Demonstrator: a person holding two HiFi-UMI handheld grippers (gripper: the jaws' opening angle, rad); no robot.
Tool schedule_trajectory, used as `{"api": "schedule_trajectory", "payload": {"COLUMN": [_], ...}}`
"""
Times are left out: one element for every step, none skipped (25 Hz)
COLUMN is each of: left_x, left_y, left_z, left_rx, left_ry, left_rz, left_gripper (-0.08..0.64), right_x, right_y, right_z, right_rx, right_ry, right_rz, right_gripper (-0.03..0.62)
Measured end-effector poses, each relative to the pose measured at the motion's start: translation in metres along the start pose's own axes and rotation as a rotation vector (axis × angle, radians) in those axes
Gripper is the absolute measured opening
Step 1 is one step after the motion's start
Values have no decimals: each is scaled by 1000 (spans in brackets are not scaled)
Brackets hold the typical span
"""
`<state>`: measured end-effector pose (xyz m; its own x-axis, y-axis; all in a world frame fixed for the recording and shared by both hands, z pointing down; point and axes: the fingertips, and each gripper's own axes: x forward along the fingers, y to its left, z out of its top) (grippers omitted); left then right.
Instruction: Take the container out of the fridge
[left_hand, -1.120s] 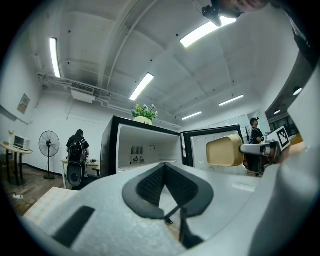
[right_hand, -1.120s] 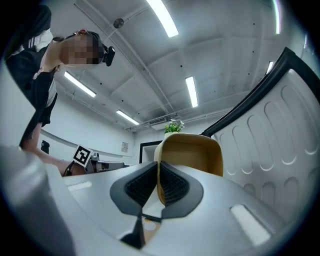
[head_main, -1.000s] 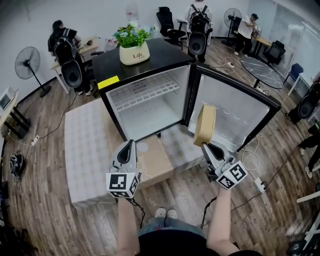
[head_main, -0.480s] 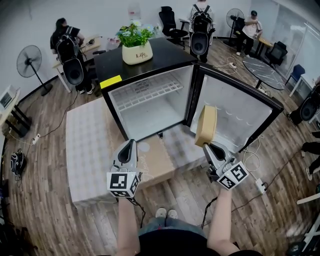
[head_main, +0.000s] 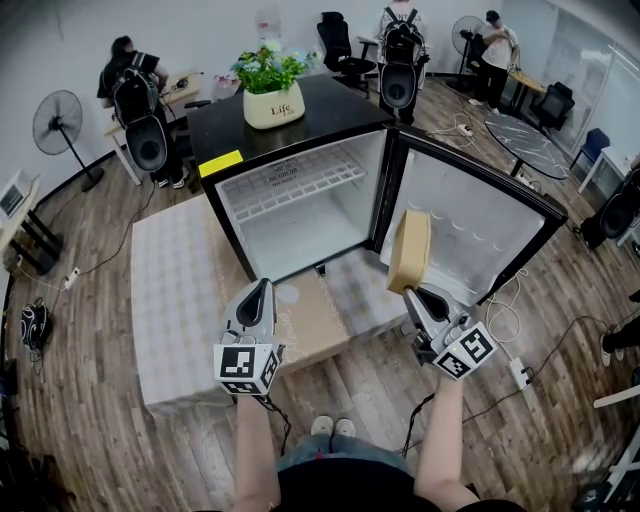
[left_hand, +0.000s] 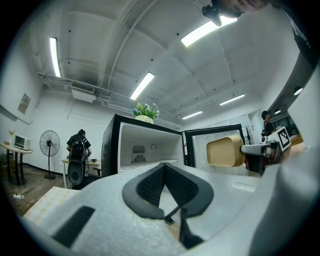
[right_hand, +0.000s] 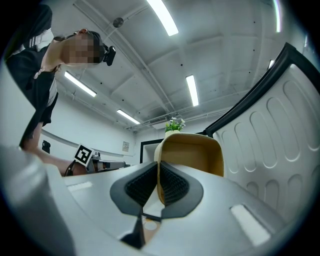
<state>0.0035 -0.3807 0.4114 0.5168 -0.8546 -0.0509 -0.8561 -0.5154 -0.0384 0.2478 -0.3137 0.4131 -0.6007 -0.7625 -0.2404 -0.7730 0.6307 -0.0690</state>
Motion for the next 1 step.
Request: {"api": "schedule_trajectory", "payload": {"left_x": [0], "left_y": [0], "left_z": [0], "left_rx": [0], "left_ry": [0], "left_rz": [0], "left_gripper": [6], "right_x": [0], "right_y": [0], "right_z": [0], "right_rx": [0], "right_ry": [1], "right_rz": [1], "right_gripper": [26]}}
